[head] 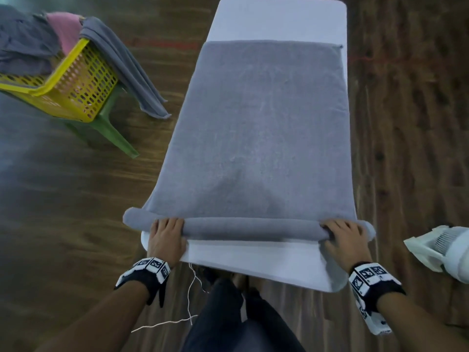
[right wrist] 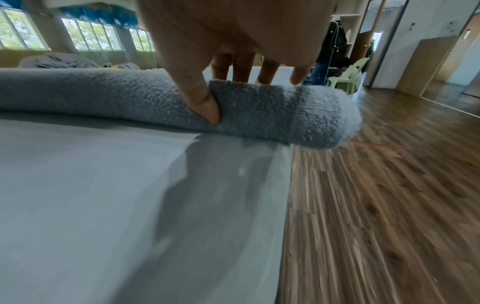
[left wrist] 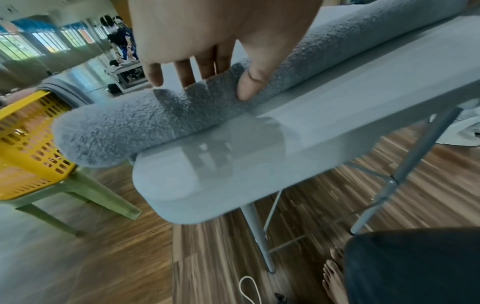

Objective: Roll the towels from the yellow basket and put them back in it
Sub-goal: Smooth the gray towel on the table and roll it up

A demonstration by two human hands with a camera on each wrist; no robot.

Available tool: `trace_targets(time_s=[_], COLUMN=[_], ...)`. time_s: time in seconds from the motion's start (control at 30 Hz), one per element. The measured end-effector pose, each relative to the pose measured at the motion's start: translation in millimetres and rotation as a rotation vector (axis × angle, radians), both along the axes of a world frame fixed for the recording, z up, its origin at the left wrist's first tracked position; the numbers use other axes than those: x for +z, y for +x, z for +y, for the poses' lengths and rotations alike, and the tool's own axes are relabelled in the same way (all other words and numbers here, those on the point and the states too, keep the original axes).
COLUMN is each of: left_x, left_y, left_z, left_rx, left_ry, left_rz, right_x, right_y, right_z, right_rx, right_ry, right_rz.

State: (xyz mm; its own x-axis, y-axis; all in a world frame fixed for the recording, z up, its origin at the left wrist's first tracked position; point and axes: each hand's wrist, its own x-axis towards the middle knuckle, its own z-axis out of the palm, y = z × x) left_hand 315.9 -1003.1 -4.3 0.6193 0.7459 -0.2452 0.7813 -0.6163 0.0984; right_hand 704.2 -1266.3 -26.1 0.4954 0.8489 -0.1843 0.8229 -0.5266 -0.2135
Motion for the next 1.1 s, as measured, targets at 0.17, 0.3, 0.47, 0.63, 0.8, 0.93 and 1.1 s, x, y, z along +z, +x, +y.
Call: trace_targets(time_s=[0.17, 0.3, 0.47, 0.63, 0.8, 0.93, 1.1], left_x=[0.0, -5.4, 2.2, 4.0, -5.4, -10.0, -6.7], left_y=[20.6, 17.6, 23.2, 42.8, 38.5, 55.5, 85.6], left_z=[22.4, 16.5, 33.9, 64.3, 62.8, 63.5, 33.7], left_rx=[0.138, 0.114, 0.026, 0.03, -0.052, -0.018, -0.09], left_ry=[0.023, -0.054, 0.018, 0.098, -0.035, -0.03, -0.083], left_rz=[-0.063, -0.006, 0.029, -0.064, -0.064, -0.14, -0.226], right_x=[5.4, -4.7, 3.5, 7.2, -0.4, 6.6, 15.6], right_y=[20.4, 7.8, 7.4, 18.4, 11.2, 16.6, 22.2], right_z=[31.0, 17.5, 29.6, 61.6, 62.8, 60.2, 26.7], right_rx=[-0.009, 0.01, -0.04, -0.11, -0.074, -0.167, -0.379], right_ry=[0.031, -0.034, 0.011, 0.069, -0.069, -0.03, -0.059], right_rz=[-0.021, 0.012, 0.028, -0.042, -0.033, -0.078, -0.016])
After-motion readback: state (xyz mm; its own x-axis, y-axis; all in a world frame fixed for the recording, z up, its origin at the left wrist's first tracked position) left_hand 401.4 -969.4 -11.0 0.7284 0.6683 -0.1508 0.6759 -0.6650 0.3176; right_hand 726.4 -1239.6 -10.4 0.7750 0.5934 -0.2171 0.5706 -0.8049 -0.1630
